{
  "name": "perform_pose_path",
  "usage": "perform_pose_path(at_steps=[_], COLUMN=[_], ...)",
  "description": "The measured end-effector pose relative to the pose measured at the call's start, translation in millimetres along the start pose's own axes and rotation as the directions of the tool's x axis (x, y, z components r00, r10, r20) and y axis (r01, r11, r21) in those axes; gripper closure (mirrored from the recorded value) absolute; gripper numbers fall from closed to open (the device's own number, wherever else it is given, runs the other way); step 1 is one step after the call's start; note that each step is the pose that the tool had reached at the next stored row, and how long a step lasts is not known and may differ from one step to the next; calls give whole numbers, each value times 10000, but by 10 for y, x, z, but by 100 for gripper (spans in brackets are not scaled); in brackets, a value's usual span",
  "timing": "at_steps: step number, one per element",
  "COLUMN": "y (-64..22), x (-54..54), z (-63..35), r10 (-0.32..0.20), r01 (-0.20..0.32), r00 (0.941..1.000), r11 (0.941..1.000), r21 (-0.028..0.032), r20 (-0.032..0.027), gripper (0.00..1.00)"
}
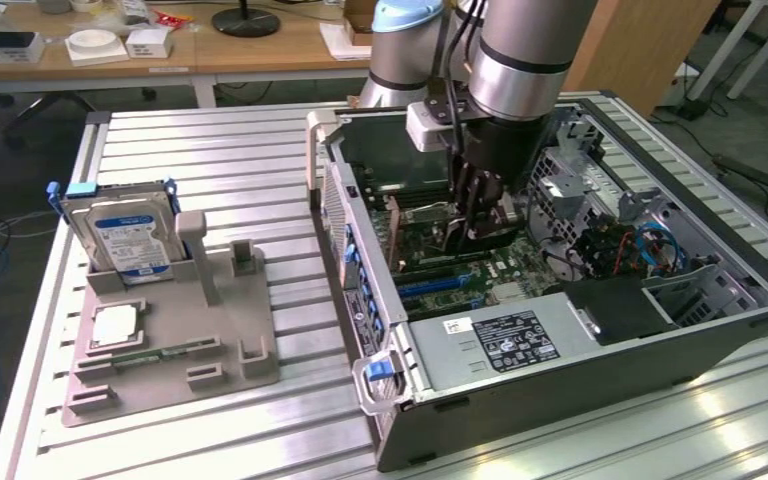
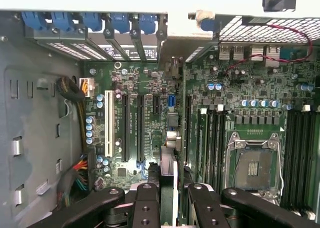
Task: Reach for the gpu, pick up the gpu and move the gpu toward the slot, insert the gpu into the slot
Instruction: 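Insert the gpu into the slot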
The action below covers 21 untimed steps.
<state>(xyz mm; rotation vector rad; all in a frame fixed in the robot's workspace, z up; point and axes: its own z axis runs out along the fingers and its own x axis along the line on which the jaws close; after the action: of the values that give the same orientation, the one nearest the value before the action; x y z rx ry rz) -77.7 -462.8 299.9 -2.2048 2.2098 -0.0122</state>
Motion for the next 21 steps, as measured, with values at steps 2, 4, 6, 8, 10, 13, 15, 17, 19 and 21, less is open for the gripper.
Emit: perform_pose_path(at_steps=[2, 4, 6, 8, 10, 13, 15, 17, 19, 21], y=[0, 1, 1, 2, 2, 2, 3, 3, 3, 8], x=[0, 0, 1, 1, 1, 1, 1, 1, 1, 1], z=[23, 47, 71, 99, 118, 127, 131, 131, 132, 139], r10=[0, 0, 0, 0, 18, 238, 368, 369, 369, 372], r01=[0, 0, 0, 0, -18, -238, -368, -369, -369, -372], r00=[10000, 10000, 10000, 10000, 10000, 9997, 9993, 9993, 9993, 9993], r11=[10000, 10000, 10000, 10000, 10000, 9997, 9993, 9993, 9993, 9993], r21=[0, 0, 0, 1, 1, 3, 3, 3, 4, 5], r20=[0, 0, 0, 1, 0, -5, -8, -10, -8, -4], gripper=[73, 73, 73, 73, 73, 73, 73, 73, 73, 73])
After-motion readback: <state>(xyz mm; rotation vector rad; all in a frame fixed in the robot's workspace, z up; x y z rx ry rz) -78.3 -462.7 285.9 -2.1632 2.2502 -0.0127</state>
